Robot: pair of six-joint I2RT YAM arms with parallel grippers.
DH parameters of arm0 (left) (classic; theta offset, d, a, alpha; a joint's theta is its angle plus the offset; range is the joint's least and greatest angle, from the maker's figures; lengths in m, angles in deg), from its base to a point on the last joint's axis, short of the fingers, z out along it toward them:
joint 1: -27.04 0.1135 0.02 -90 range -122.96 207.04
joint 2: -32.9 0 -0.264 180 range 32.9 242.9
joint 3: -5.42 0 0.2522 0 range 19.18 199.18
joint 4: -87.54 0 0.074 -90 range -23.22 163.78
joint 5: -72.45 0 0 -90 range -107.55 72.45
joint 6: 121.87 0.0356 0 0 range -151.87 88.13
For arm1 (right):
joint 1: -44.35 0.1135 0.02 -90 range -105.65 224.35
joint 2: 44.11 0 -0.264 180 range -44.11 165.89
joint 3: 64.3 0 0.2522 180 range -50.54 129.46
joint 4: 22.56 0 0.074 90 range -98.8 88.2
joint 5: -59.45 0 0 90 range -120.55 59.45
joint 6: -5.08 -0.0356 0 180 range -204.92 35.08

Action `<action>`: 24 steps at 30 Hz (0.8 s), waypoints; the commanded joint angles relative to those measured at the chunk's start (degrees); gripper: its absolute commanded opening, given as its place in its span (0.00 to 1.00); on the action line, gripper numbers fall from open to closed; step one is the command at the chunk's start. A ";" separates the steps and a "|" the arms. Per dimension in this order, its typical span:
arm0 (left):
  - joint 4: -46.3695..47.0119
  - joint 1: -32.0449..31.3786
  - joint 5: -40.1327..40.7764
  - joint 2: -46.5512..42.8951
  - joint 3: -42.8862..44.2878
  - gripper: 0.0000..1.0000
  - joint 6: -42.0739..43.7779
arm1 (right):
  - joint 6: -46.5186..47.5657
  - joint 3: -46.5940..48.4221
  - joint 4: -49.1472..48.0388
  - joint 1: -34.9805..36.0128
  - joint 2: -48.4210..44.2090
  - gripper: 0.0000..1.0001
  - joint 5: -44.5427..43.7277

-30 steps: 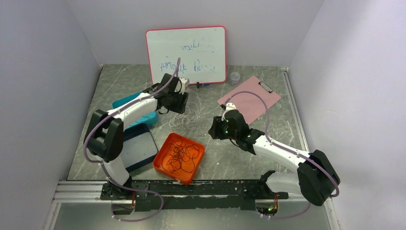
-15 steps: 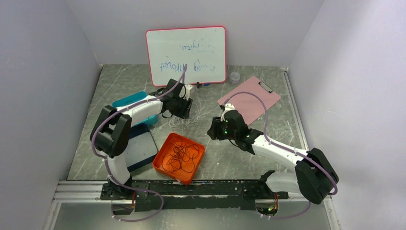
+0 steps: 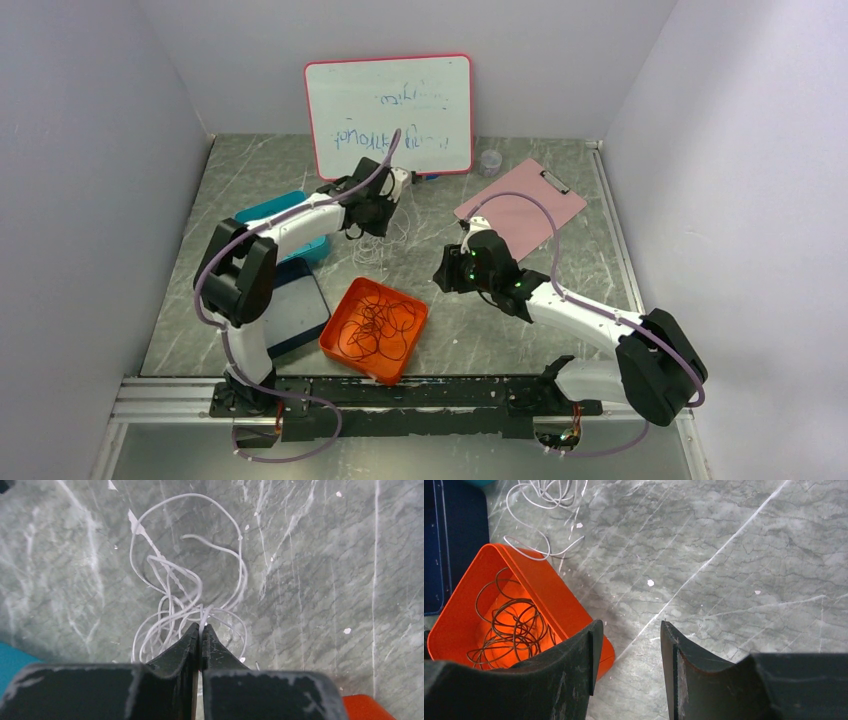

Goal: Untangle the cables

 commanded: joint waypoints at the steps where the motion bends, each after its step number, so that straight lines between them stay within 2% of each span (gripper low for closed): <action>1: -2.63 -1.32 4.35 -5.34 2.86 0.07 1.42 | 0.06 -0.67 -1.38 -0.35 -1.05 0.50 -0.10; 6: -3.84 -2.20 3.75 -10.39 3.55 0.07 1.43 | 0.22 -0.50 -1.39 -0.41 -2.19 0.50 -0.71; 13: 1.05 -2.55 -5.80 -16.72 1.15 0.07 1.35 | -1.42 -2.21 -4.31 -0.39 -6.43 0.50 -1.76; 20: 2.85 -5.08 -9.94 -11.21 6.39 0.07 1.45 | -4.63 -4.51 -4.52 -0.40 -11.40 0.50 -6.47; 24: 2.86 -5.08 -5.94 -6.41 6.36 0.08 -0.41 | -5.68 -5.33 -3.20 -0.39 -13.64 0.50 -8.72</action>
